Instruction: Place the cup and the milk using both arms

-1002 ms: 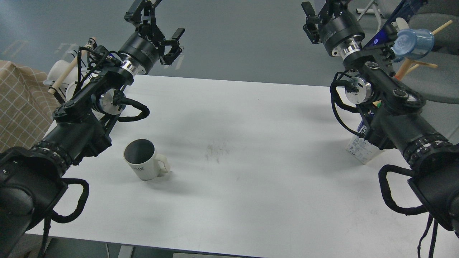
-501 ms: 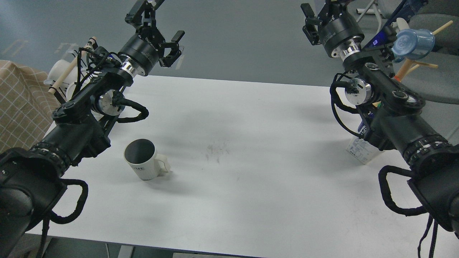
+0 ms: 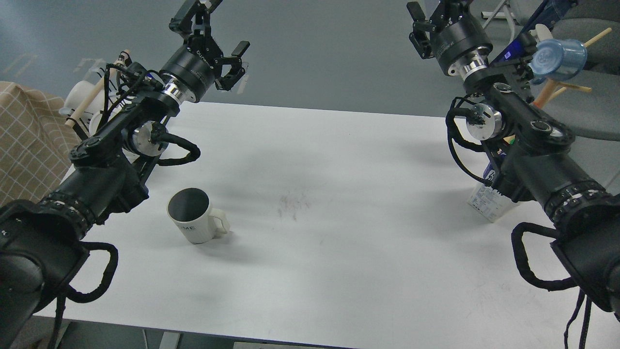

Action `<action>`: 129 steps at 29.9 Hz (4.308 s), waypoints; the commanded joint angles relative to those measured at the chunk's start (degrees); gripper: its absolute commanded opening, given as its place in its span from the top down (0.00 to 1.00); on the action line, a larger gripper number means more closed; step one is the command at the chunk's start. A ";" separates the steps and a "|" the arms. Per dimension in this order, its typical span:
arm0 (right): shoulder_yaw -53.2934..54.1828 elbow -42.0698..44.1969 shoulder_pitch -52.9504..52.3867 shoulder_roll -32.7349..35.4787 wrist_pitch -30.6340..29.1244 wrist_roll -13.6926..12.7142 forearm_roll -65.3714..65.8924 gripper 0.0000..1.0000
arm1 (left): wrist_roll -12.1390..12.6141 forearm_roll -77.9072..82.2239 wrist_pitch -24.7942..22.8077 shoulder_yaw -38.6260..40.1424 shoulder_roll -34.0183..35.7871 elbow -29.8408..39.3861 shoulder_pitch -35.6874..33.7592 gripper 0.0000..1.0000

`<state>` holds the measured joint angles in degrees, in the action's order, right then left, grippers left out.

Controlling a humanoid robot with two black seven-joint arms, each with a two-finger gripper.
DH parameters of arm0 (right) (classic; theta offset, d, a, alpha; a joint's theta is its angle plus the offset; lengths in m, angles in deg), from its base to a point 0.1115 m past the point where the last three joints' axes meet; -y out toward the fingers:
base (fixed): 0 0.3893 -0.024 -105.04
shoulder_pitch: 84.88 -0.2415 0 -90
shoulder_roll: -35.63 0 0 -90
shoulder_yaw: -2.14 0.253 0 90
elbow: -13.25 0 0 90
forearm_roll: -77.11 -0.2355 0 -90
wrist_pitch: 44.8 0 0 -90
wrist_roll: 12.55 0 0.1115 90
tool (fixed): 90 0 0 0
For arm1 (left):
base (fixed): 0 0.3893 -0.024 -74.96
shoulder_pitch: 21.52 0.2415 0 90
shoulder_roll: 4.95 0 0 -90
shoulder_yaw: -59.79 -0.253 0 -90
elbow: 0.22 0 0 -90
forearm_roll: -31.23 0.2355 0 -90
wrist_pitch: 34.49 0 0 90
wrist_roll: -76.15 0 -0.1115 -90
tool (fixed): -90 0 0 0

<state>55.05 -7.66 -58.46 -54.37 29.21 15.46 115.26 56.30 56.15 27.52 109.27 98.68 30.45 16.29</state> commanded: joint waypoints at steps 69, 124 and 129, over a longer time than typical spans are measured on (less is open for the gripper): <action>-5.36 -1.15 1.61 0.00 0.00 0.00 -0.09 0.00 | 2.01 46.00 0.00 -22.15 55.27 56.15 5.08 0.01; -5.36 -3.34 3.90 0.00 0.09 0.00 -0.09 0.00 | 3.16 68.16 0.00 -25.66 41.04 41.31 15.54 0.44; -5.27 -3.34 4.25 0.00 0.09 0.00 -0.09 0.00 | 3.07 68.33 0.00 -25.75 41.04 41.39 15.54 0.72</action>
<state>49.69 -11.01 -54.48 -54.37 29.30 15.45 115.17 59.43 124.40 27.51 83.56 139.71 71.76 31.83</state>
